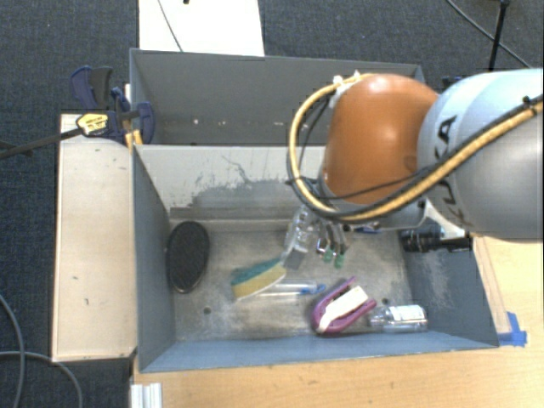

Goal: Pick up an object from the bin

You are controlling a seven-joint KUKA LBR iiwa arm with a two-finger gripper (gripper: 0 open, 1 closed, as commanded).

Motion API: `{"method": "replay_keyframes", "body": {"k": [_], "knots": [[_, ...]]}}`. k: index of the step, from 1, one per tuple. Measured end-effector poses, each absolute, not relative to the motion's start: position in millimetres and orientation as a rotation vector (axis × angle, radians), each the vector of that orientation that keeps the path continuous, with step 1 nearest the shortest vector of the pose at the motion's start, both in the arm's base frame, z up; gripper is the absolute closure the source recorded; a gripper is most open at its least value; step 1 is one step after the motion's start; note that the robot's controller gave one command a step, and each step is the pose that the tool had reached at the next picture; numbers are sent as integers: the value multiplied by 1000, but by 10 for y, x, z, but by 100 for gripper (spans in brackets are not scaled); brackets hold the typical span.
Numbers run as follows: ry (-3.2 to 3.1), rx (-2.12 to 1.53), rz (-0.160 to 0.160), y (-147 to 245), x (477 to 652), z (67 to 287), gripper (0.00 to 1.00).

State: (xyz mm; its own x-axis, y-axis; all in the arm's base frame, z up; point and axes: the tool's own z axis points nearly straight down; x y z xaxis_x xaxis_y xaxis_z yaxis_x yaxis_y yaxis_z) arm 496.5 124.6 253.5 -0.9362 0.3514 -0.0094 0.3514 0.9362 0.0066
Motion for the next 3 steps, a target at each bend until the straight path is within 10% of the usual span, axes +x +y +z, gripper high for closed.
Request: {"method": "replay_keyframes", "body": {"k": [1, 2, 3], "knots": [[3030, 850, -1, 2154, 4746, 1524, 100], [3023, 855, 0, 2124, 4767, 1553, 0], [3122, 362, -3, 1791, 4942, 1383, 0]]}}
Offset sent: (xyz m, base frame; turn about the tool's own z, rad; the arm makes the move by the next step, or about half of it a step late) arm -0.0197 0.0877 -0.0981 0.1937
